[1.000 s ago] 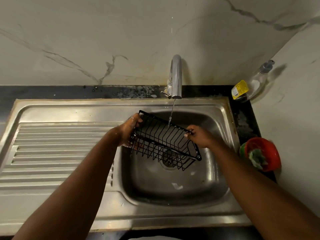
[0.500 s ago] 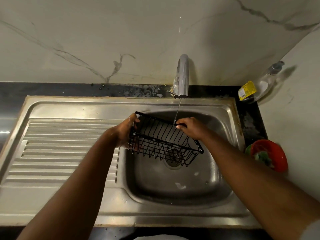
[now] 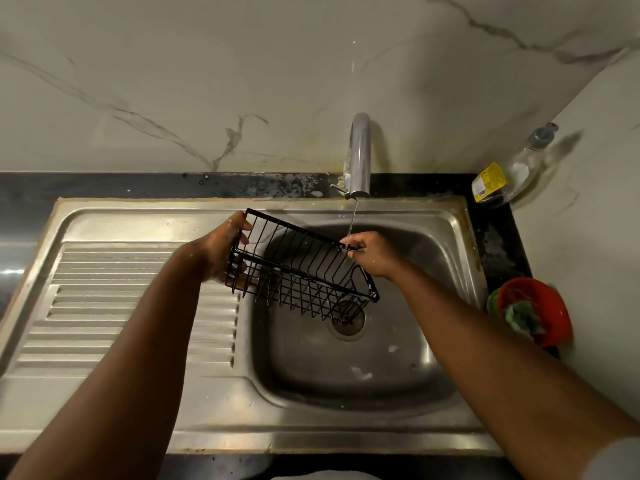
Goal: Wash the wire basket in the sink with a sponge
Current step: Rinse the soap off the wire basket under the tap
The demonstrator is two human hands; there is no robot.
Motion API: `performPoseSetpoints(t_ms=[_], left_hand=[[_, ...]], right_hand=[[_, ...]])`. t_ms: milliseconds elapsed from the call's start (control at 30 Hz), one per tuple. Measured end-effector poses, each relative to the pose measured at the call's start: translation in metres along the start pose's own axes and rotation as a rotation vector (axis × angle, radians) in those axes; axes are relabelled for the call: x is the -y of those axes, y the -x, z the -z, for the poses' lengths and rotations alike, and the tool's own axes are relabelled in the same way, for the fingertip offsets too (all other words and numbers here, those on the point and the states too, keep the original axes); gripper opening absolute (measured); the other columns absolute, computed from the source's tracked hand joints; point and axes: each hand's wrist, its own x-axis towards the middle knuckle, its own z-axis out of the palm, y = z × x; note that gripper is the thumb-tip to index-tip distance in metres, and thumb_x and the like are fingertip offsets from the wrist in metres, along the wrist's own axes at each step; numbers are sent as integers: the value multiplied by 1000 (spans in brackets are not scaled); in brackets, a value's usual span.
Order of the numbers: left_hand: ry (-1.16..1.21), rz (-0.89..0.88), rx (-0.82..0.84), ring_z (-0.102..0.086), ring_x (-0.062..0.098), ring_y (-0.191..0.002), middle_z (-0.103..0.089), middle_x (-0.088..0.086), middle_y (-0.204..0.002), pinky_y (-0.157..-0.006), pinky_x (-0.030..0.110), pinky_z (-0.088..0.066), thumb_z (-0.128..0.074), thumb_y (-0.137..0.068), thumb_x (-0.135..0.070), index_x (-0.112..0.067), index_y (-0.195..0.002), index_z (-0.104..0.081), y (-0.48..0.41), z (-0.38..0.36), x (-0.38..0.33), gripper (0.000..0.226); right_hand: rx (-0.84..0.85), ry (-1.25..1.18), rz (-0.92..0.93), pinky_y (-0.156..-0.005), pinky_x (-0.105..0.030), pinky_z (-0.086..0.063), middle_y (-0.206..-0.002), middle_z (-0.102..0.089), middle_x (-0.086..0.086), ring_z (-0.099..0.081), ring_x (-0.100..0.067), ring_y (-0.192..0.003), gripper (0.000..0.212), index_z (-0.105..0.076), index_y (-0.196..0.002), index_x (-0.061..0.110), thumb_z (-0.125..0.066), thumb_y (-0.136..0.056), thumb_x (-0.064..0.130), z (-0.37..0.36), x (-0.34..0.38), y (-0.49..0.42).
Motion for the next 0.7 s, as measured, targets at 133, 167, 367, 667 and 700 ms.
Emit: performPoseSetpoints(t_ms=[133,167,367,667,700], left_hand=[[37,-6,-24,-53,49,-120,-49,29,-132,-86,54,-52,-40,-102,-55,-15,-115,-52,5,6,4,43],[45,-4,-30,-54,47,-117,-50,29,-131,-88,55,-51,-40,-101,-54,-15,-115,-52,6,8,4,43],[86,-33,-51,-52,42,-107,-49,24,-122,-84,53,-52,-40,-101,-51,-12,-116,-51,6,5,1,43],[203,-8,3,-55,37,-96,-52,24,-113,-77,47,-52,-41,-100,-52,-11,-123,-52,5,-12,7,48],[204,-2,2,-55,36,-95,-52,24,-112,-77,48,-52,-41,-99,-53,-11,-124,-52,5,-10,9,50]], right_hand=[[41,-238,-148,-91,-39,-56,-115,-72,-7,-70,-18,-91,19,-67,-120,21,-55,-107,26,0,2,4],[48,-301,-184,-92,-43,-55,-114,-72,-7,-70,-20,-91,20,-67,-117,24,-51,-108,33,-1,1,6],[11,-609,-284,-82,-39,-47,-119,-73,-5,-65,-25,-102,41,-66,-127,27,-40,-108,53,-6,-4,16],[10,-1089,-291,-108,-49,-44,-135,-68,-3,-61,-24,-126,73,-57,-145,27,-40,-94,77,-13,-15,24],[38,-1125,-292,-98,-45,-49,-134,-68,-4,-63,-25,-123,72,-55,-146,26,-40,-96,76,-14,-12,25]])
